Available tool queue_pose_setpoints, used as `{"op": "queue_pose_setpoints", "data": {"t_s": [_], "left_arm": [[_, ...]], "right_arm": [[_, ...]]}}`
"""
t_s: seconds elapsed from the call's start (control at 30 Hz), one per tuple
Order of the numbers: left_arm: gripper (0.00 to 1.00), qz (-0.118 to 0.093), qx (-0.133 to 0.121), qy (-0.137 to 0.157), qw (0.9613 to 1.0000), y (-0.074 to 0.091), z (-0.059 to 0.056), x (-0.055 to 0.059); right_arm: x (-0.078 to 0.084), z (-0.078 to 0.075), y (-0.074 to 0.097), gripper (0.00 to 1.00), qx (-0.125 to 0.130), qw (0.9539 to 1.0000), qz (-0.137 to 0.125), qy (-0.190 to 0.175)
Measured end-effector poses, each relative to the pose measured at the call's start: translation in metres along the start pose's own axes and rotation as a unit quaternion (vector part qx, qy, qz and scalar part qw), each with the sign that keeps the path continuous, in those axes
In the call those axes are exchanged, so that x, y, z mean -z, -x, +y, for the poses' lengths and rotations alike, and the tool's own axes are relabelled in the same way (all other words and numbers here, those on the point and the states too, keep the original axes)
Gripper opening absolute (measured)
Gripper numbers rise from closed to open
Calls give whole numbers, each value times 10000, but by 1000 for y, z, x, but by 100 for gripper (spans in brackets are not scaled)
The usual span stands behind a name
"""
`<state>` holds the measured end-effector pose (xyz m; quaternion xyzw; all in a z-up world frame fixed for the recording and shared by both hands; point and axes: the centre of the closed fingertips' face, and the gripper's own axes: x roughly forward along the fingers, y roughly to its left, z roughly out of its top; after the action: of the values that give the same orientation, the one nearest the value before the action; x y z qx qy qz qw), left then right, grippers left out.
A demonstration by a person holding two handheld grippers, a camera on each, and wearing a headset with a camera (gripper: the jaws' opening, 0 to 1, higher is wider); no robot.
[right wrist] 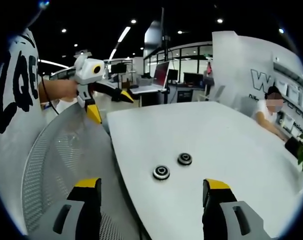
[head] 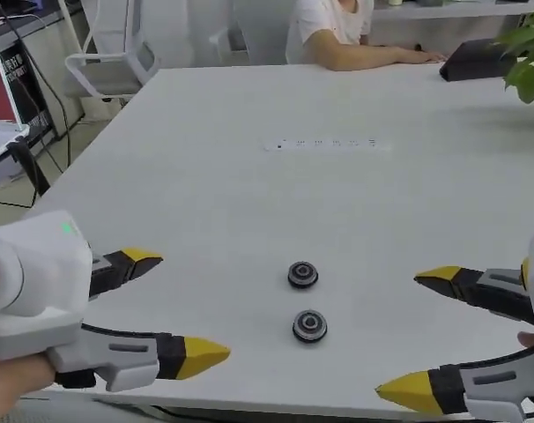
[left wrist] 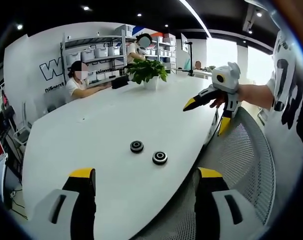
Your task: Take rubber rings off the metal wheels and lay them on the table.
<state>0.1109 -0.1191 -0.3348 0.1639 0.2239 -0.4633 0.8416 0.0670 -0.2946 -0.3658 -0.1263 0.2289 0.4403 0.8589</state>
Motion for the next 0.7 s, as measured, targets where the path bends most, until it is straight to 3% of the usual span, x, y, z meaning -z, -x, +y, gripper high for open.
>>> {"op": "queue_pose_setpoints", "data": {"t_s": [0.13,0.3,0.7], "left_arm": [[79,-53,67,-45,10000,-1,8,-3],[79,-74,163,-96,9998,-3,12,-2],[79,-119,340,-189,9992,-9,22,-3]], "right_arm": [[-2,-1,-5,83,63,10000,-21,-60],[-1,-1,-9,82,116,9999,31,-82],[-15,-12,-18,79,298,9995,-110,-58]]}}
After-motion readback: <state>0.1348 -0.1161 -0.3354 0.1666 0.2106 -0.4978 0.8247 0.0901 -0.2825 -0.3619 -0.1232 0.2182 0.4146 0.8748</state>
